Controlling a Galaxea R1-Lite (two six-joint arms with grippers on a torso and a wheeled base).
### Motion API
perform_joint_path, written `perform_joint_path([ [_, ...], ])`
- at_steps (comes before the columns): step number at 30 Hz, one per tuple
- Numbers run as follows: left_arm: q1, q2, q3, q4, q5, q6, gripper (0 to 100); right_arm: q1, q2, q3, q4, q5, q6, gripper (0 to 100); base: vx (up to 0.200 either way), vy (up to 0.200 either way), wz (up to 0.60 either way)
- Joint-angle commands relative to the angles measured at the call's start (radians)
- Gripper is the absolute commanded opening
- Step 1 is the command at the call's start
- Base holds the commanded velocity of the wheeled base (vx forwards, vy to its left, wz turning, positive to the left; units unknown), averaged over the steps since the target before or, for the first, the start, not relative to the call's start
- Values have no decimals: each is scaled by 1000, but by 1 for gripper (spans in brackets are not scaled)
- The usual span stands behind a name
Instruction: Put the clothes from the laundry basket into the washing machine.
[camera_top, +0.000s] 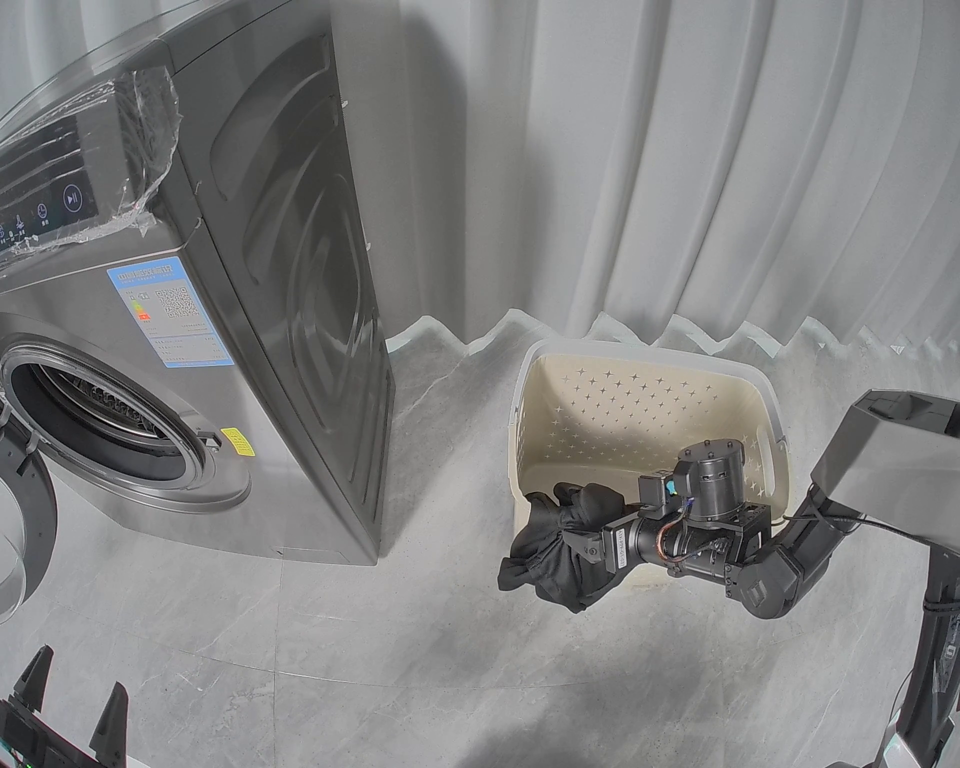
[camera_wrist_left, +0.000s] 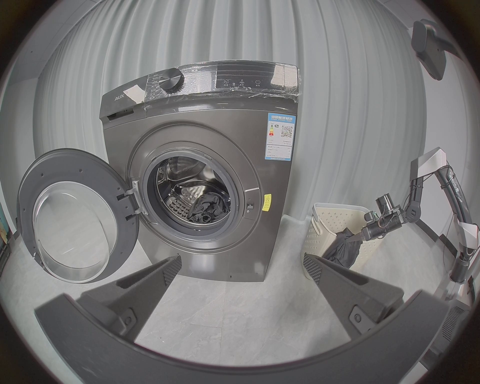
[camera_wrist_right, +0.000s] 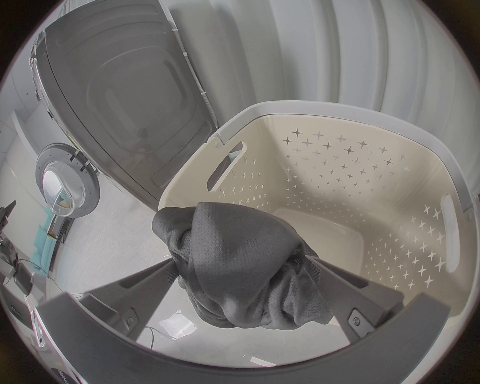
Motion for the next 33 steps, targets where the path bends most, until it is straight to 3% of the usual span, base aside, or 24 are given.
perform_joint_path([
  [1,0,-12,16,0,0,-1,100,7,5,8,1,1,-8,100,0,0,0],
  [4,0,-12,16,0,0,-1,100,14,12,15,1,0,-10,100,0,0,0],
  [5,0,-12,16,0,0,-1,100,14,17,15,-1,0,-10,0,0,0,0],
  [14,0,-12,16,0,0,-2,100,16,15,12,-45,1,-10,0,0,0,0],
  [21,0,-12,16,0,2,-2,100,13,-61,66,-51,6,-11,0,0,0,0],
  [30,0,-12,16,0,0,-2,100,4,-294,164,-35,8,-19,0,0,0,0],
  [33,0,-12,16,0,0,-2,100,2,-413,177,-50,6,-1,0,0,0,0],
])
